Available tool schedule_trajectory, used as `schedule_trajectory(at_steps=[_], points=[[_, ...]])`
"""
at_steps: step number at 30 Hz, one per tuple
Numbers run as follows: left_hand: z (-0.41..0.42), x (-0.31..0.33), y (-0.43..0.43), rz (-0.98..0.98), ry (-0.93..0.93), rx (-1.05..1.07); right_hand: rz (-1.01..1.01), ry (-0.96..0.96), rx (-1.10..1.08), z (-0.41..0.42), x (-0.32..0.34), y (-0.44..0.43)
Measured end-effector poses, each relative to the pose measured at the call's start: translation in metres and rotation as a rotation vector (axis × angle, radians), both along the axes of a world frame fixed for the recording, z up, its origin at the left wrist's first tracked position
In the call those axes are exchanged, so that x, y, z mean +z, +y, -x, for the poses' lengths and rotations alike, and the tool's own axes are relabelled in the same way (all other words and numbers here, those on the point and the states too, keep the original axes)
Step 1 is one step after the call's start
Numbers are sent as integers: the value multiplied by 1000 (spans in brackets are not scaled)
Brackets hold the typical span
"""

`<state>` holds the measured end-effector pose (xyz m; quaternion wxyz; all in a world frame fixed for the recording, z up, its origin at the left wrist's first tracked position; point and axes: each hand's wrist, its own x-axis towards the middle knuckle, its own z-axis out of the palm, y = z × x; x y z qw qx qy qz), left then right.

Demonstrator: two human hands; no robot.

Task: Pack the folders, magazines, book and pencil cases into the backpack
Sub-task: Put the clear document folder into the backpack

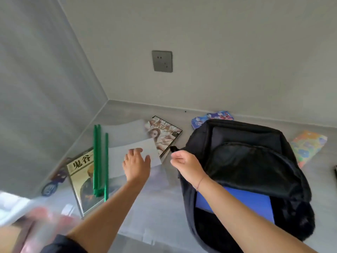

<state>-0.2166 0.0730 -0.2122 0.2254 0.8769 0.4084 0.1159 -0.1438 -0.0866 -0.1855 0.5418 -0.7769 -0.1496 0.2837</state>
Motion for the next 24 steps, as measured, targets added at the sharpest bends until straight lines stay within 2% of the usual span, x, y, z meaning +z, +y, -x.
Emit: schedule_trajectory(at_steps=[4,9,14,17,20,22,24], points=[[58,-15,71,148,98,357,195,35,161,17,-31,56],[88,-21,130,401,76,543,312,11,96,18,-53,102],[82,-22,163,795,-178,572,465,48,0,20,-70,128],[73,-21,180,917,-168,555,505,15,-33,20,-76,140],[63,-20,187,1037,-103,497,425,46,-76,18,-82,147],[59,-19,183,1004,-64,453,352,91,-91,16,-85,147],[59,-21,176,808,-13,409,328,100,-97,14,-84,146]])
